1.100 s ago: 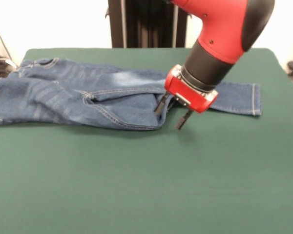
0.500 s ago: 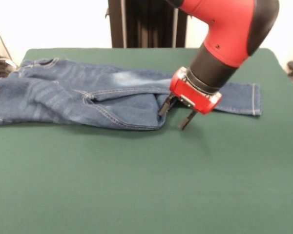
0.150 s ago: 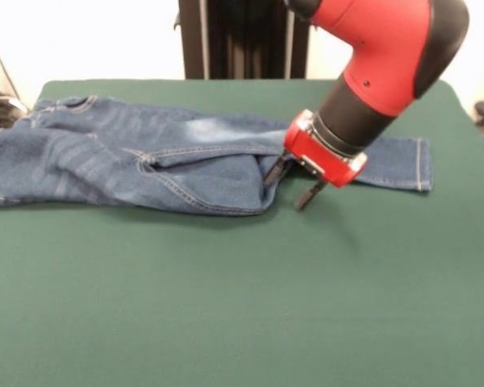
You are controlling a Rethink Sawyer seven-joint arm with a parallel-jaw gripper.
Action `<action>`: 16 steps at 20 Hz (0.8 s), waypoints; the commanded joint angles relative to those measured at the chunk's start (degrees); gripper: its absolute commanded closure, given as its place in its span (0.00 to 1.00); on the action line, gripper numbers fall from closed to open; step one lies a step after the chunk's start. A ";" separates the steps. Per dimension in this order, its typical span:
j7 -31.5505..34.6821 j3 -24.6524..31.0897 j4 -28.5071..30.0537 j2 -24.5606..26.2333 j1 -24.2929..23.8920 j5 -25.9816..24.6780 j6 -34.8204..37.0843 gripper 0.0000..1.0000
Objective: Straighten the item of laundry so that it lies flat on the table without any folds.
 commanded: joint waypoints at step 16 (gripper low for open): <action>27.12 -4.96 -9.75 12.52 1.95 3.45 9.09 0.00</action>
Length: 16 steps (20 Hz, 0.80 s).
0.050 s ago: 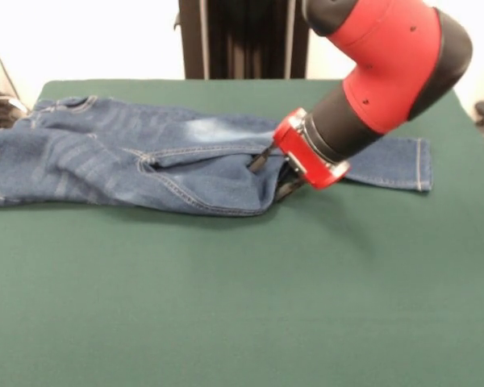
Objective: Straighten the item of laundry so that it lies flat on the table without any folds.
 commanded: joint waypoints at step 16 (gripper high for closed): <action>17.67 12.11 3.11 -6.47 -3.93 11.50 1.39 1.00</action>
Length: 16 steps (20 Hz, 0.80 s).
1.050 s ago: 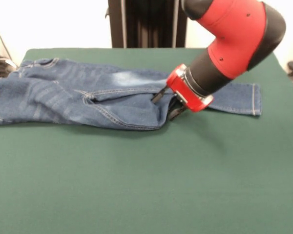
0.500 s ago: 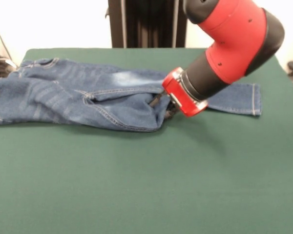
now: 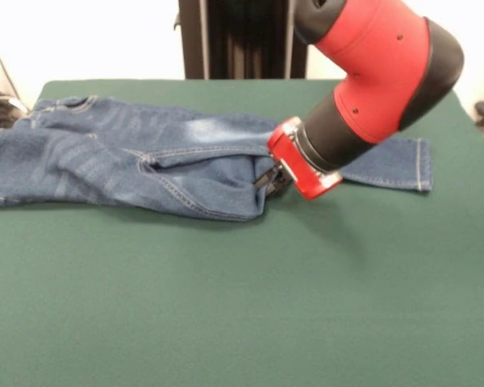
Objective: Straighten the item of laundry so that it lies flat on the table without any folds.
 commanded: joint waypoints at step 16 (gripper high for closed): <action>10.78 27.53 11.07 -28.34 -14.17 19.18 8.86 1.00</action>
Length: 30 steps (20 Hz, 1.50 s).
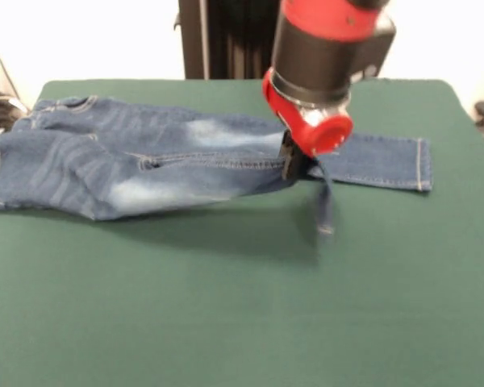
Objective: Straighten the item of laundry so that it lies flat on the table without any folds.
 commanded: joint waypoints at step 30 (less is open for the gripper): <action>6.24 -2.52 4.35 18.01 8.85 16.27 -55.28 1.00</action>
